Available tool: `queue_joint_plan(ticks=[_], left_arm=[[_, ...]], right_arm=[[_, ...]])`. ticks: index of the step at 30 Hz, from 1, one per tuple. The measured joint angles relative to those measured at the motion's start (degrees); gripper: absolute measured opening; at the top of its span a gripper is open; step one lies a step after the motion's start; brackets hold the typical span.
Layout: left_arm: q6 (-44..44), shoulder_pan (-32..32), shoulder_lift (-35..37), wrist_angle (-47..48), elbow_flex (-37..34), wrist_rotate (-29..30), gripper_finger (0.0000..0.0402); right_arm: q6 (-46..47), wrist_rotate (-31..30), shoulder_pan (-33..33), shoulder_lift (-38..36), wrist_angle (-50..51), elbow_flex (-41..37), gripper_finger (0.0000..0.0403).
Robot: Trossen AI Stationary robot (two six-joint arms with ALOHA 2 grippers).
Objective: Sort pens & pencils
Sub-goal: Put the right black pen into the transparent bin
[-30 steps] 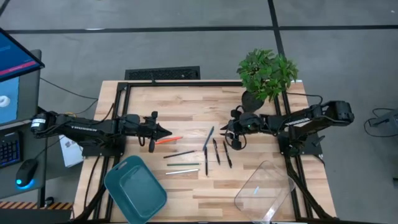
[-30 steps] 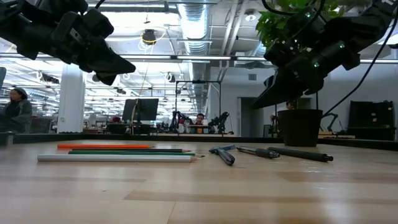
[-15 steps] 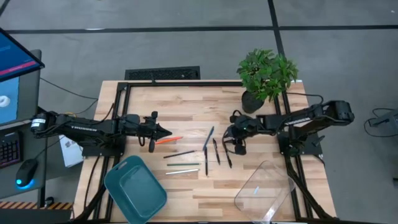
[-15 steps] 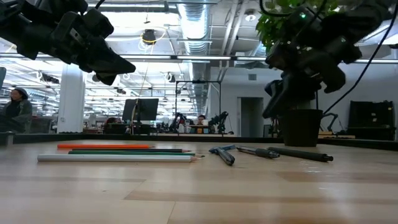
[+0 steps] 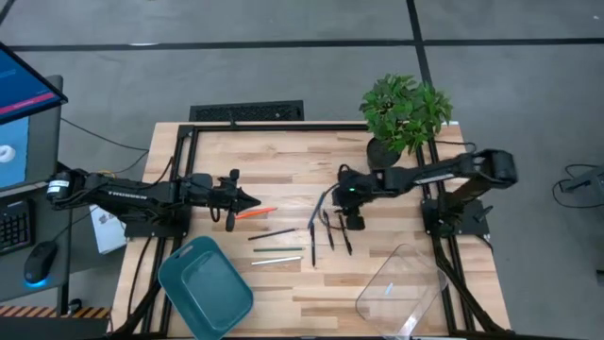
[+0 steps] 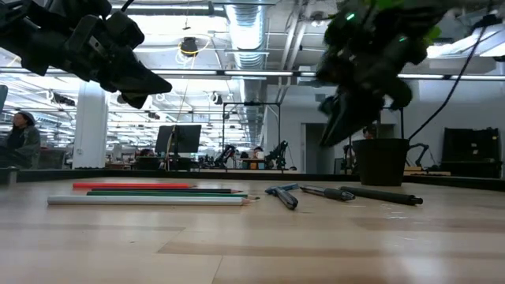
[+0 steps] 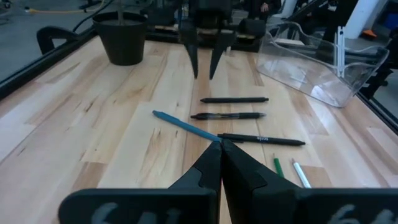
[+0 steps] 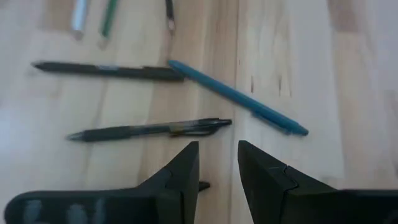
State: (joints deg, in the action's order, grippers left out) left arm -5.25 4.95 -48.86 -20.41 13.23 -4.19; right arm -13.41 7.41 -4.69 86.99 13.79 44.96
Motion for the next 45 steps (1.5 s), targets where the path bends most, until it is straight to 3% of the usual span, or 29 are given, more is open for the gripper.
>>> queue_joint_plan(ticks=[4, 10, 25, 31, 37, 45], left_arm=[[-0.1, -0.1, 0.0, 0.5, 0.0, 0.0, 0.0000], [-1.5, -0.1, 0.0, 1.9, 0.0, -0.5, 0.0000], [-2.5, -0.1, 0.0, 4.0, 0.0, -0.6, 0.0000], [-2.6, -0.2, 0.0, 4.0, 0.0, -1.2, 0.0000], [-2.6, -1.3, 0.0, 3.9, 0.0, -1.2, 0.0000], [-2.0, -3.1, 0.0, 3.9, 0.0, 0.9, 0.0000]], right_arm=[[-3.7, 0.1, 0.1, 8.7, 3.6, 5.6, 0.0133], [-7.8, 0.4, 0.5, 14.4, 8.8, 13.1, 0.0134], [-14.5, 0.4, -0.3, 11.6, 5.3, 14.5, 0.0133], [-1.8, -0.2, -1.2, 11.7, 7.2, 14.4, 0.0133], [5.7, -9.0, 0.2, 11.7, 6.7, 14.4, 0.0134], [-2.9, -8.7, 0.7, 11.7, 6.4, 14.4, 0.0134]])
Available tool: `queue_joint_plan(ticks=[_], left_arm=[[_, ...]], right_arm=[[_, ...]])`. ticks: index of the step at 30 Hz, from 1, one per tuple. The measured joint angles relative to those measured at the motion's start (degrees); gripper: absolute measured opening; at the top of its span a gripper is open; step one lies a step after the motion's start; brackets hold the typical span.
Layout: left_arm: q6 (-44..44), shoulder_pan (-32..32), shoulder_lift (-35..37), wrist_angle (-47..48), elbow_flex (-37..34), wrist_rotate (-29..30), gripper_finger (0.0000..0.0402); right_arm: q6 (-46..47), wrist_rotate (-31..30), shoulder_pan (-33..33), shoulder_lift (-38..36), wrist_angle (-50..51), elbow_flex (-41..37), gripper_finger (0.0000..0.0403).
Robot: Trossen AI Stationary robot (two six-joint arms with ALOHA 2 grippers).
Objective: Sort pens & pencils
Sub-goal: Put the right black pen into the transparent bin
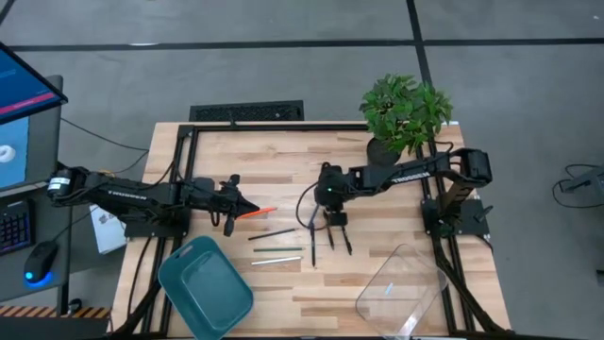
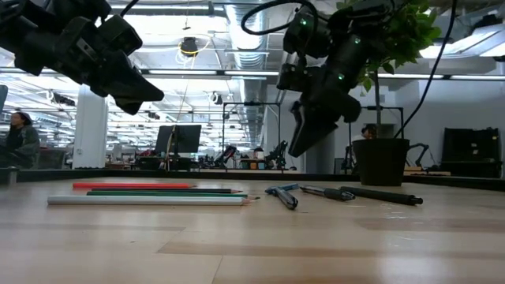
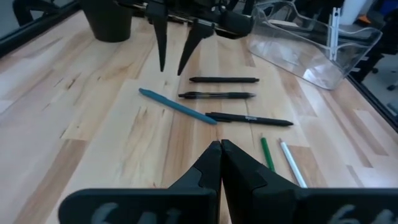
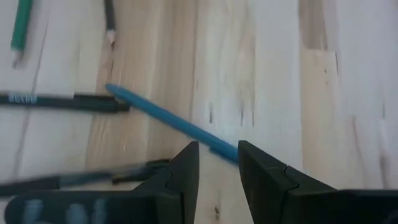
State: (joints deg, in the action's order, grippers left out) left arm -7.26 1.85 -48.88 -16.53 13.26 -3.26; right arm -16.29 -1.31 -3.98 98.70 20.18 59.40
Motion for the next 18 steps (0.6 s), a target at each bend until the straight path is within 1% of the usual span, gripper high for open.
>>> queue_joint_plan(ticks=[5, 8, 15, 18], left_arm=[[0.1, -0.1, 0.0, -0.1, 0.0, 0.5, 0.0000], [0.1, -0.1, 0.0, -0.1, 0.0, 1.0, 0.0000], [0.8, -0.1, 0.0, -1.3, 0.0, 1.0, 0.0000], [0.9, -0.1, 0.0, -1.2, 0.0, 1.1, 0.0000]], right_arm=[[-8.7, 4.6, -1.3, 0.0, 0.5, 0.0, 0.0127], [-11.8, 5.6, -2.7, 0.0, 0.1, 0.0, 0.0122], [-13.4, 5.8, -3.3, 0.0, -3.6, 0.0, 0.0123], [-8.8, 6.0, -3.1, 0.0, -3.2, 0.0, 0.0122]])
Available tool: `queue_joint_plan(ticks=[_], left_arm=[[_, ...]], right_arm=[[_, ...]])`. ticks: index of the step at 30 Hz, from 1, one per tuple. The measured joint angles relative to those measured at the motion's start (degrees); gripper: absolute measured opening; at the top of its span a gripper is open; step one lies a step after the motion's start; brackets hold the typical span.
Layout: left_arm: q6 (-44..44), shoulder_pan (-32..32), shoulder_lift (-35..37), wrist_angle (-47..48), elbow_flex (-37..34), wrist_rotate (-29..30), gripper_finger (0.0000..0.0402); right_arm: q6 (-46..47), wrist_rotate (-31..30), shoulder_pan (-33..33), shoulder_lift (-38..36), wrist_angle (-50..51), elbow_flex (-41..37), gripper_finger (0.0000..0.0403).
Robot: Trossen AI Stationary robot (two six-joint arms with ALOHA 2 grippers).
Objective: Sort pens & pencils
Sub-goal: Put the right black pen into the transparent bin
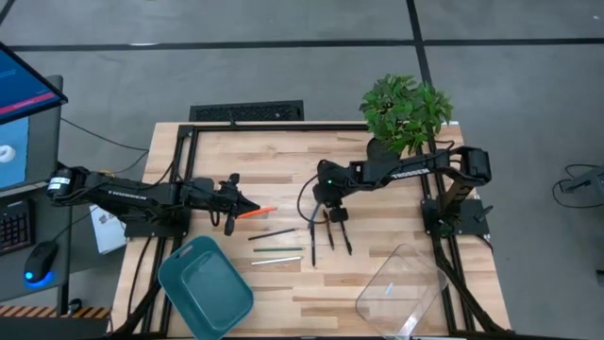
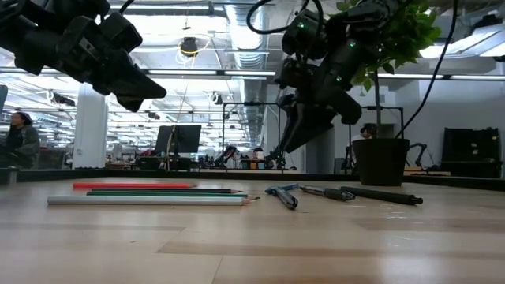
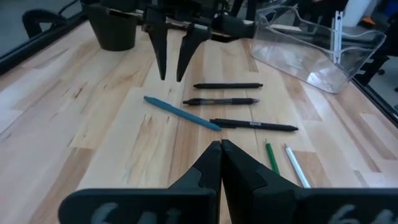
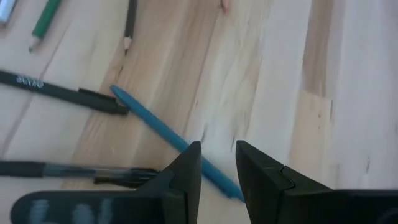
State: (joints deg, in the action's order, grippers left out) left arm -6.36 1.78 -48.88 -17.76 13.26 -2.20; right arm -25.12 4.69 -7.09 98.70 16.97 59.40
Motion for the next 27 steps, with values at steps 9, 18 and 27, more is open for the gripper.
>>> queue_joint_plan(ticks=[9, 18, 27], left_arm=[[-0.8, 0.0, 0.0, 0.2, 0.0, 0.0, 0.0000], [-0.9, 0.0, 0.0, 0.2, 0.0, 0.0, 0.0000], [-0.9, 0.0, 0.0, 0.3, 0.0, 0.0, 0.0000]], right_arm=[[25.1, -6.1, 4.8, 0.0, 3.9, 0.0, 0.0123], [49.5, -23.8, 10.3, 0.0, 6.0, 0.0, 0.0123], [69.9, -34.6, 15.9, 0.0, 11.5, 0.0, 0.0123]])
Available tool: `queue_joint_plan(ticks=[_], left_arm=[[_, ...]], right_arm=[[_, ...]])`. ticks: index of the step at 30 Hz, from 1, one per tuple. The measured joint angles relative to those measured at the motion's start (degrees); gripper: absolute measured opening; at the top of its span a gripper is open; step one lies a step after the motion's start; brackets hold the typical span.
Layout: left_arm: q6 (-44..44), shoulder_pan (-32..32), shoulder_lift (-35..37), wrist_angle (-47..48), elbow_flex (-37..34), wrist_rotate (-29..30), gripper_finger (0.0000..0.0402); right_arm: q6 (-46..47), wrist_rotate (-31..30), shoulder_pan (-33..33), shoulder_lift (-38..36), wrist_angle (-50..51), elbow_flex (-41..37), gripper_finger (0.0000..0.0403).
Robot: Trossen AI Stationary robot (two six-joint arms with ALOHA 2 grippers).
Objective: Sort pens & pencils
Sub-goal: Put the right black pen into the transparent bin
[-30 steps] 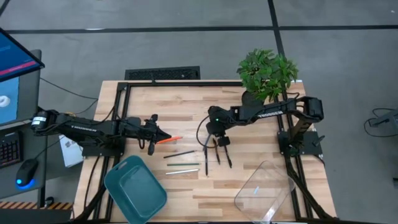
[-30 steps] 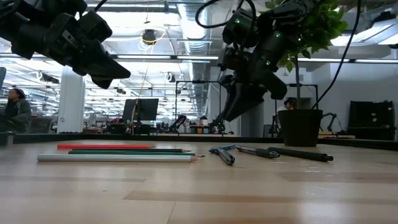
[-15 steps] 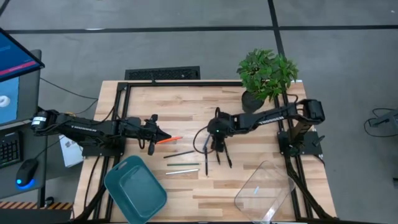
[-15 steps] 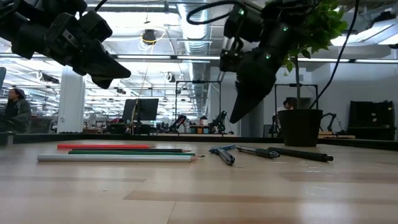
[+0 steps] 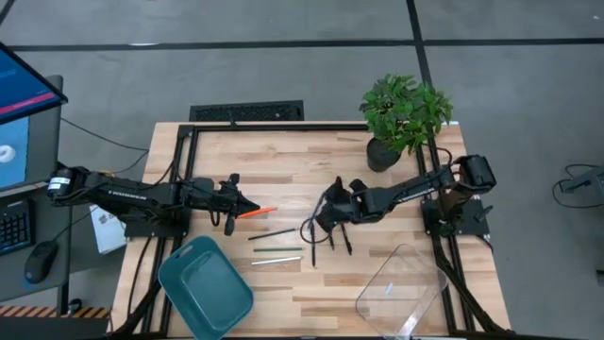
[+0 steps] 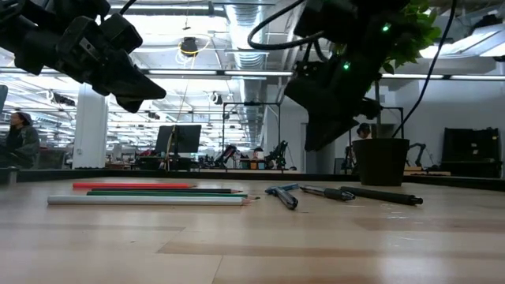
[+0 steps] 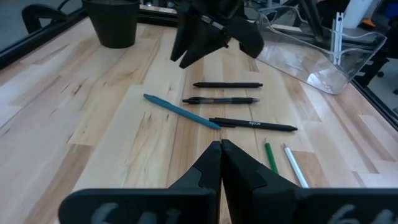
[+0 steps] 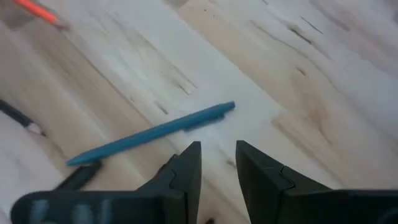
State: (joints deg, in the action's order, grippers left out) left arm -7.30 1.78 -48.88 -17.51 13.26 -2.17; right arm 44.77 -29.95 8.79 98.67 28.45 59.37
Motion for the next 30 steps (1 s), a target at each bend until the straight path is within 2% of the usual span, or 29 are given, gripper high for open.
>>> queue_joint_plan(ticks=[5, 14, 19, 25, 30], left_arm=[[0.0, 0.0, 0.0, 0.0, 0.0, 0.0, 0.0000], [0.0, 0.0, 0.0, -0.4, 0.0, 0.0, 0.0000], [0.0, 0.0, 0.0, -2.7, 0.0, 0.0, 0.0000], [0.1, 0.0, 0.0, -3.0, 0.0, -0.1, 0.0000], [0.1, 0.0, 0.0, -3.0, 0.0, -0.3, 0.0000]], right_arm=[[5.1, -0.6, 3.4, 0.0, 0.6, 0.0, 0.0123], [12.5, -2.2, 6.2, 0.0, 7.6, 0.0, 0.0123], [13.3, -1.4, 7.7, 0.0, 7.8, 0.0, 0.0123], [19.7, -2.0, 12.5, 0.0, 8.0, 0.0, 0.0123], [23.9, -3.3, 12.6, 0.0, 11.2, 0.0, 0.0123]])
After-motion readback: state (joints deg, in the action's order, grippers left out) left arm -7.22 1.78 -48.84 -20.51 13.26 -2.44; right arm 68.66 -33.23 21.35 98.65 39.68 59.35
